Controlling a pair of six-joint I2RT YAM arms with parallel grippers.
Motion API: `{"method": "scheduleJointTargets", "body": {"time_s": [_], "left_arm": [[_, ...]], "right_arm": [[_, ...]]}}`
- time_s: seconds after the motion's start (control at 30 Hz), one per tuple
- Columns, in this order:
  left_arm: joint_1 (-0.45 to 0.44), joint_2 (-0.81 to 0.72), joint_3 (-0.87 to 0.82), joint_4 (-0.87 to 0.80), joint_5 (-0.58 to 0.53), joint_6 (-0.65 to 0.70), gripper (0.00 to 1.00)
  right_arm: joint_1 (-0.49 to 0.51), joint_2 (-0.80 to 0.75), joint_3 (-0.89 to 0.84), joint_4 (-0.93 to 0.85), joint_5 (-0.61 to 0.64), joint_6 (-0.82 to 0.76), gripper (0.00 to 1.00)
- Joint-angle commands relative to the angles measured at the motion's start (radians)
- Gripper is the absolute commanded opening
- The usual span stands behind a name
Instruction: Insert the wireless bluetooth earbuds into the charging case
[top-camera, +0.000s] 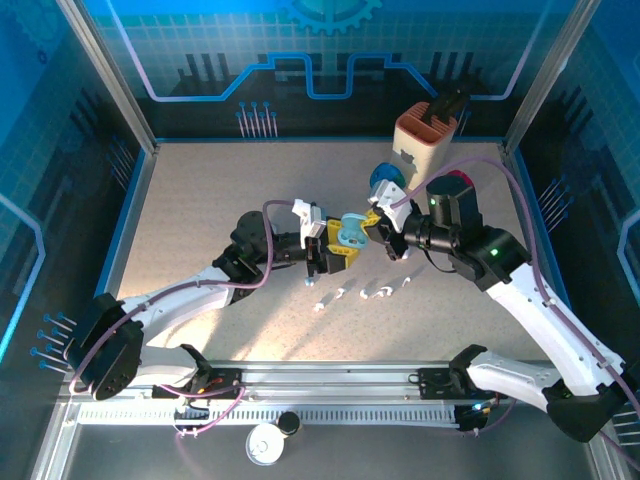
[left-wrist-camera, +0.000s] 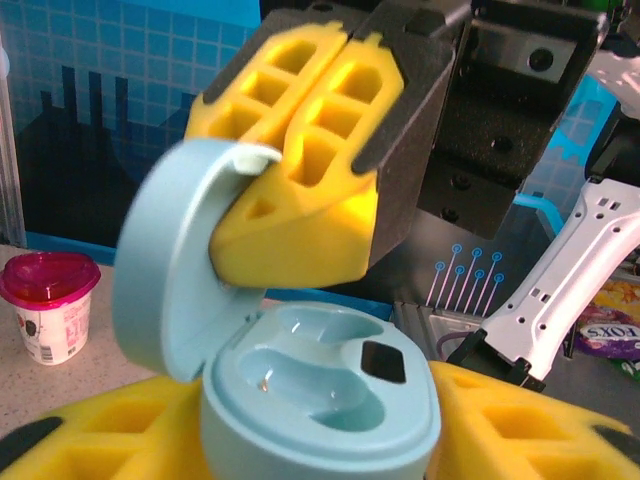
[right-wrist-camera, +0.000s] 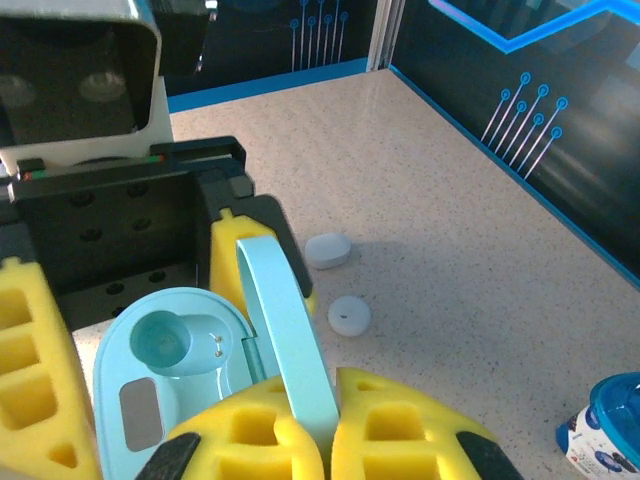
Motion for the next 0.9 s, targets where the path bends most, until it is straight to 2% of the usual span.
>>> {"method": "scheduleJointTargets", "body": {"time_s": [0.0, 0.13, 0.3, 0.43, 0.53, 0.7, 0.87], "left_arm": [[-0.003, 0.007, -0.011, 0.051, 0.004, 0.008, 0.52], [-0.003, 0.005, -0.013, 0.054, 0.006, 0.008, 0.52], [-0.003, 0.006, -0.015, 0.055, 0.009, 0.007, 0.47], [-0.003, 0.006, -0.022, 0.060, 0.008, 0.010, 0.56], [-0.003, 0.006, -0.027, 0.061, 0.009, 0.011, 0.57], [-0.002, 0.004, -0.031, 0.066, 0.009, 0.008, 0.51], [-0.003, 0.003, -0.022, 0.066, 0.009, 0.007, 0.51]], "right_arm": [[-0.005, -0.006, -0.008, -0.002, -0.025, 0.006, 0.00], [-0.005, -0.006, -0.011, -0.002, -0.024, 0.006, 0.00], [-0.005, -0.008, -0.009, 0.011, -0.022, 0.021, 0.00], [-0.015, -0.019, -0.015, 0.031, -0.033, 0.038, 0.00], [-0.021, -0.023, -0.017, 0.032, -0.034, 0.044, 0.00], [-0.025, -0.022, -0.020, 0.029, -0.033, 0.043, 0.00], [-0.024, -0.015, -0.019, 0.021, -0.047, 0.031, 0.00]]}}
